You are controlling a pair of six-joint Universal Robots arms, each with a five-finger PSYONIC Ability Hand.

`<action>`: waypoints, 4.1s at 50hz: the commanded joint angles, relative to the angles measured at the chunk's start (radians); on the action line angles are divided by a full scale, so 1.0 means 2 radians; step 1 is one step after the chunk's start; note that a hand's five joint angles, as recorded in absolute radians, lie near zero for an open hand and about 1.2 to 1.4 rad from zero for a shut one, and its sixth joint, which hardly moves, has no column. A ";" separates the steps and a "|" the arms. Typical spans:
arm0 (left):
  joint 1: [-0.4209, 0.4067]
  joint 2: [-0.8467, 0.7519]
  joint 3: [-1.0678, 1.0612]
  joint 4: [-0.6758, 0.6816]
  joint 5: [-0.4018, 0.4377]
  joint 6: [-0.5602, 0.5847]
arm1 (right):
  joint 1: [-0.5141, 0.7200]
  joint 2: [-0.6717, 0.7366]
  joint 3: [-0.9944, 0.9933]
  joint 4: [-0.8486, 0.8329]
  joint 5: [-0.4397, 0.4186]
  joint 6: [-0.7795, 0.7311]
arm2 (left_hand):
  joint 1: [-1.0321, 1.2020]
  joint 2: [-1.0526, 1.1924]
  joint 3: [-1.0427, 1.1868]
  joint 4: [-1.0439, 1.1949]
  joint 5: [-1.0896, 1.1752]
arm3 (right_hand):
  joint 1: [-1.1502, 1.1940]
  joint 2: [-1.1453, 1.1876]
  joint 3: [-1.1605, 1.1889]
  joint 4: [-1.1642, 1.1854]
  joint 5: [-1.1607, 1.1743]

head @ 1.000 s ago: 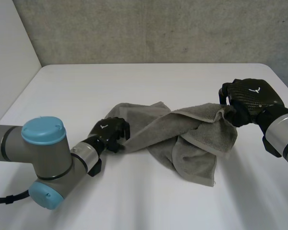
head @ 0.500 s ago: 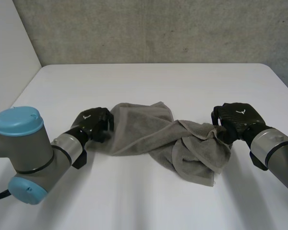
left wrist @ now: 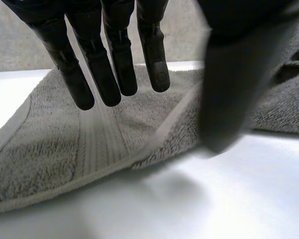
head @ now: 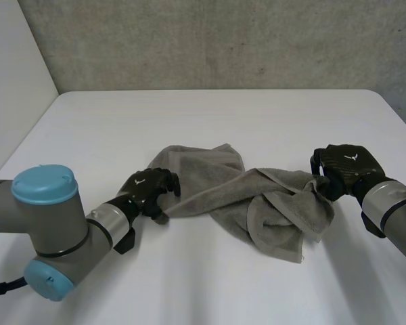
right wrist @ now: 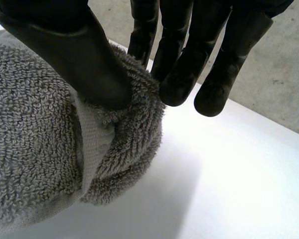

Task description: Fold the towel.

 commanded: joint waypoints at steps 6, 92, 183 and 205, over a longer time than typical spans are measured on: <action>-0.007 -0.055 0.049 -0.001 -0.004 -0.001 | 0.000 0.005 0.002 0.001 0.000 0.000 | 0.005 0.001 -0.002 -0.002 0.010 | 0.060 0.060 0.041 0.027 0.043; 0.065 0.114 0.018 -0.019 -0.019 -0.010 | -0.034 0.005 0.037 -0.015 -0.036 0.272 | 0.366 0.362 0.359 0.359 0.371 | 0.060 0.060 0.041 0.027 0.043; 0.119 0.052 0.021 -0.129 0.102 0.115 | 0.078 0.118 -0.141 0.121 0.005 -0.265 | 0.366 0.362 0.359 0.359 0.371 | -0.282 -0.283 -0.301 -0.315 -0.300; 0.151 0.055 0.017 -0.120 0.098 0.106 | 0.052 0.049 -0.017 0.056 0.070 -0.150 | 0.366 0.362 0.359 0.359 0.371 | -0.309 -0.310 -0.328 -0.342 -0.326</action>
